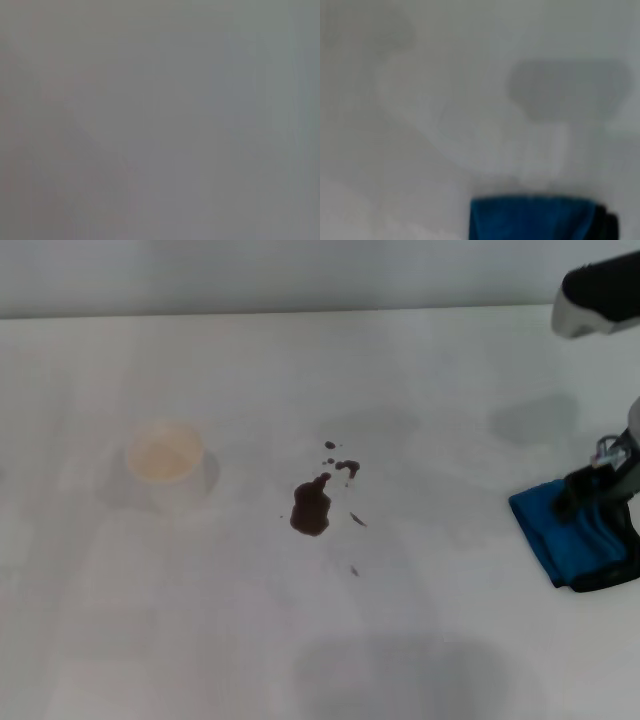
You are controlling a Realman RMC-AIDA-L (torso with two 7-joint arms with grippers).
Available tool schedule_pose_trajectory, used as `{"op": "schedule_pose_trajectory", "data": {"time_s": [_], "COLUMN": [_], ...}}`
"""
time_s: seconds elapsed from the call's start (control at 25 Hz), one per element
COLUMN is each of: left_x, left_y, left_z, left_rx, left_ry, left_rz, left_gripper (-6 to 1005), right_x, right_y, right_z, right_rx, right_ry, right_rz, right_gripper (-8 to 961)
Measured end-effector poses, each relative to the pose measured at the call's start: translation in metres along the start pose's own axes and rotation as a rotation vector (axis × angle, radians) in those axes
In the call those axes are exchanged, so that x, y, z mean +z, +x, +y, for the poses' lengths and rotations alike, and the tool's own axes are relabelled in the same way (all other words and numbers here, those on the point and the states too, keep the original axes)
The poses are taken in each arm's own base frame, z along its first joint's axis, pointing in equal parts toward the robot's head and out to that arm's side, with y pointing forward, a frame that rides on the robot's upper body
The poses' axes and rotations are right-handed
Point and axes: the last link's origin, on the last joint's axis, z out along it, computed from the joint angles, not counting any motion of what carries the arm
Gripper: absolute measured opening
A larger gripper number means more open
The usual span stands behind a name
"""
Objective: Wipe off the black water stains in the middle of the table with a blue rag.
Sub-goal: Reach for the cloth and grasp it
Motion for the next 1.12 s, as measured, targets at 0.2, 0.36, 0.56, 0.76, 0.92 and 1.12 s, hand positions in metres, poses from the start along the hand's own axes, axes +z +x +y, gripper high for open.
{"op": "schedule_pose_trajectory", "data": {"time_s": [0.2, 0.36, 0.56, 0.76, 0.92, 1.12], "left_x": [0.001, 0.002, 0.003, 0.003, 0.003, 0.003], "left_y": [-0.001, -0.001, -0.001, -0.001, -0.001, -0.001], "left_z": [0.000, 0.000, 0.000, 0.001, 0.001, 0.001], "left_rx": [0.001, 0.000, 0.000, 0.000, 0.000, -0.002], "left_ry": [0.001, 0.002, 0.002, 0.001, 0.001, 0.004], "left_rz": [-0.006, -0.010, -0.010, -0.009, -0.009, -0.008], "left_gripper": [887, 887, 888, 887, 887, 887], "right_x": [0.014, 0.021, 0.029, 0.034, 0.034, 0.032], "right_y": [0.007, 0.009, 0.010, 0.006, 0.003, 0.000], "right_z": [0.004, 0.003, 0.000, -0.001, -0.001, 0.000], "right_rx": [0.005, 0.009, 0.014, 0.003, -0.006, -0.012], "right_ry": [0.003, 0.004, 0.012, 0.018, 0.019, 0.020], "right_rz": [0.051, 0.061, 0.072, 0.070, 0.061, 0.050], "right_gripper": [752, 706, 692, 679, 646, 596]}}
